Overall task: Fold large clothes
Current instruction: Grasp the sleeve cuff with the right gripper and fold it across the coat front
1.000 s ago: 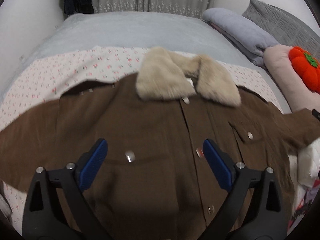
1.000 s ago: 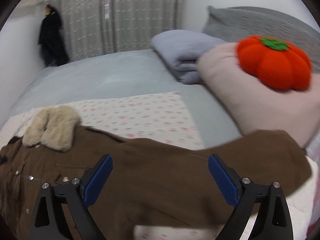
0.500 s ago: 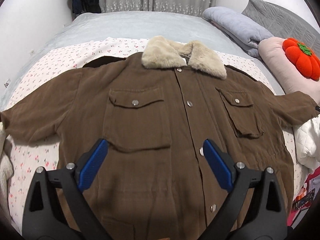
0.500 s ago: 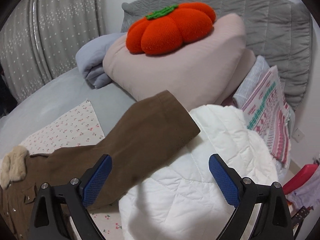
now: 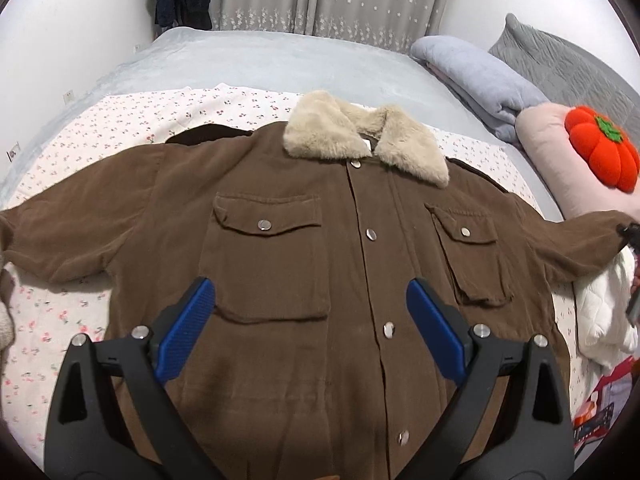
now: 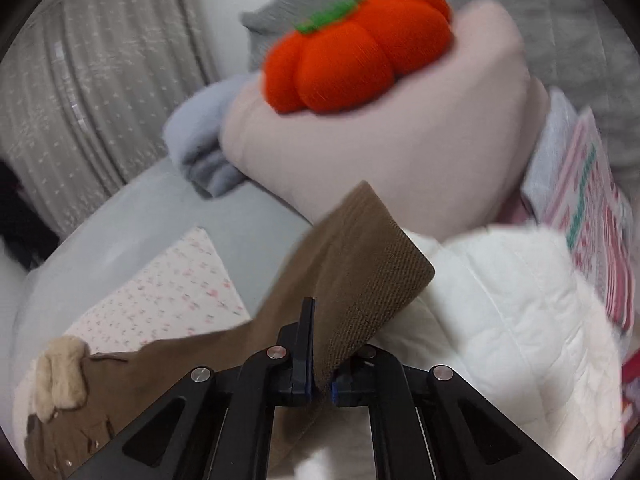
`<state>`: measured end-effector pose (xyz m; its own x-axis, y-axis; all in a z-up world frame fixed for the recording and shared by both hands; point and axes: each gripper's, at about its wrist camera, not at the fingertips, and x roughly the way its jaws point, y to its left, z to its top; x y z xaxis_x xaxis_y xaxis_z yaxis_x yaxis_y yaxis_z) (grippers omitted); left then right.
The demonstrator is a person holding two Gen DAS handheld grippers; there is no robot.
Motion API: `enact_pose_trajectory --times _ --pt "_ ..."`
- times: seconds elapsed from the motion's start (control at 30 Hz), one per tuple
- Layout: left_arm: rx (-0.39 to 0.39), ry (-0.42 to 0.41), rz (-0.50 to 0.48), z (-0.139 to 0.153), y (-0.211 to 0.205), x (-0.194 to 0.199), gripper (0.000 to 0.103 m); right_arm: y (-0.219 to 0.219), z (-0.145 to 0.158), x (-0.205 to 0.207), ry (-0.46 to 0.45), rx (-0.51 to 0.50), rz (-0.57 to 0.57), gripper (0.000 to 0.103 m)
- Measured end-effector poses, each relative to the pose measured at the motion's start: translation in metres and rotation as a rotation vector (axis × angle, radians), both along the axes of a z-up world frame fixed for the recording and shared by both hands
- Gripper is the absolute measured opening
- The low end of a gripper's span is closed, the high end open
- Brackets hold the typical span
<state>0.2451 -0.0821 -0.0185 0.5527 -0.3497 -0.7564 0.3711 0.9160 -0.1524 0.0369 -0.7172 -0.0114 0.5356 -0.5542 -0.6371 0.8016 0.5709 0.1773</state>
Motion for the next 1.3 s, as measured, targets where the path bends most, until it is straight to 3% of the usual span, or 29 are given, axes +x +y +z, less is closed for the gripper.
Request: enact_pose_trajectory --times 0.1,0.2,0.27,0.43,0.53,0.73,0.93,1.0,1.07,1.13,1.3 --pt "-0.01 0.053 -0.01 -0.005 -0.007 0.014 0.097 0.039 0.04 0.017 -0.035 -0.101 0.093 0.005" --pt "-0.157 0.066 0.013 -0.001 0.006 0.018 0.097 0.087 0.082 0.044 -0.067 -0.175 0.202 0.005" --pt "-0.204 0.112 0.02 -0.005 0.013 0.023 0.097 0.111 0.101 0.064 -0.089 -0.188 0.266 0.005" --pt "-0.186 0.125 0.018 -0.008 0.02 0.031 0.097 0.192 0.137 0.12 -0.126 -0.23 0.471 0.005" --pt "-0.204 0.104 0.0 -0.004 0.028 0.033 0.097 0.238 0.139 0.151 -0.127 -0.227 0.588 0.005" --pt "-0.253 0.124 0.008 -0.01 0.044 0.044 0.097 0.328 0.092 0.215 -0.093 -0.14 0.804 0.005" --pt "-0.259 0.164 0.042 -0.027 0.051 0.054 0.097 0.404 -0.002 0.268 0.025 0.005 0.967 0.007" --pt "-0.244 0.17 0.042 -0.034 0.05 0.056 0.097 0.417 -0.036 0.276 0.081 0.086 1.012 0.012" --pt "-0.229 0.179 0.044 -0.039 0.049 0.057 0.097 0.43 -0.071 0.28 0.146 0.205 1.081 0.029" --pt "-0.223 0.189 0.048 -0.042 0.048 0.058 0.097 0.436 -0.086 0.274 0.177 0.243 1.119 0.037" --pt "-0.204 0.182 0.053 -0.043 0.043 0.056 0.097 0.411 -0.064 0.241 0.065 0.248 1.087 0.061"
